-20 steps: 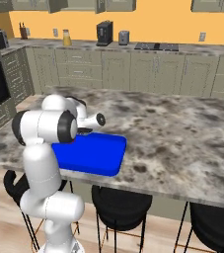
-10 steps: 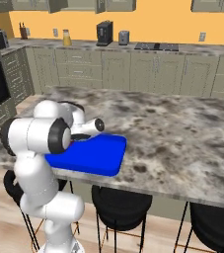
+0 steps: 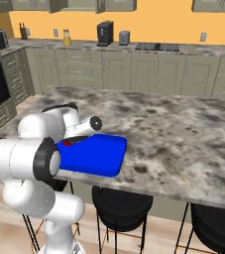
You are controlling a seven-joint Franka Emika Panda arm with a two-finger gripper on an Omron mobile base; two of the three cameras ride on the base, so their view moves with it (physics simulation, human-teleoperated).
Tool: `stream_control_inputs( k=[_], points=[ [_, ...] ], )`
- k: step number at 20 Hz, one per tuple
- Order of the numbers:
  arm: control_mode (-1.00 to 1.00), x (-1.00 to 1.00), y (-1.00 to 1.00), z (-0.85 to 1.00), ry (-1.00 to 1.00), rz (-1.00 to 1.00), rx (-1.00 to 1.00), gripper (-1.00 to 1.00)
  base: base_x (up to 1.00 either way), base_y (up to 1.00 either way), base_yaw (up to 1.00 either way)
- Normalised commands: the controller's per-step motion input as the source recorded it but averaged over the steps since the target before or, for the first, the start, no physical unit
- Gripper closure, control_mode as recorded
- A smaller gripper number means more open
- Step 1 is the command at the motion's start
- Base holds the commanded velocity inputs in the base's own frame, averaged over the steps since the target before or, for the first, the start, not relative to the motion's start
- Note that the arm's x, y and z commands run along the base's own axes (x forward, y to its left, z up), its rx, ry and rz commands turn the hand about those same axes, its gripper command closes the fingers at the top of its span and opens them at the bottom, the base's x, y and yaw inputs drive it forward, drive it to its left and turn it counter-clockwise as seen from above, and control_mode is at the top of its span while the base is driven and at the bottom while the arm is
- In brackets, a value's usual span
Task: There is a tray on the dining counter. Grab the cup, mug, and pitcher and place them on the tray. The pitcher may be placed next to the tray if it cannot fit the tray.
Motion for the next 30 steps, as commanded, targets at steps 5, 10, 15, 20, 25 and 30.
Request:
stream_control_inputs(
  k=[5,10,15,20,25,30],
  points=[
    [-1.0,-0.29,-0.15,0.37,0.01,-0.14,-0.04,-1.0,0.0,0.0,0.0],
    [-1.0,-0.42,-0.14,0.23,0.03,-0.14,-0.05,-1.0,0.0,0.0,0.0],
    [-1.0,-0.45,-0.08,0.24,0.04,-0.18,-0.04,-1.0,0.0,0.0,0.0],
    [-1.0,-0.1,-0.02,0.52,0.16,-0.18,-0.04,-1.0,0.0,0.0,0.0],
    [-1.0,-0.31,-0.01,0.58,0.16,-0.16,-0.05,-1.0,0.0,0.0,0.0],
    [-1.0,-0.51,-0.11,0.31,0.09,-0.05,0.0,-1.0,0.0,0.0,0.0]
  ],
)
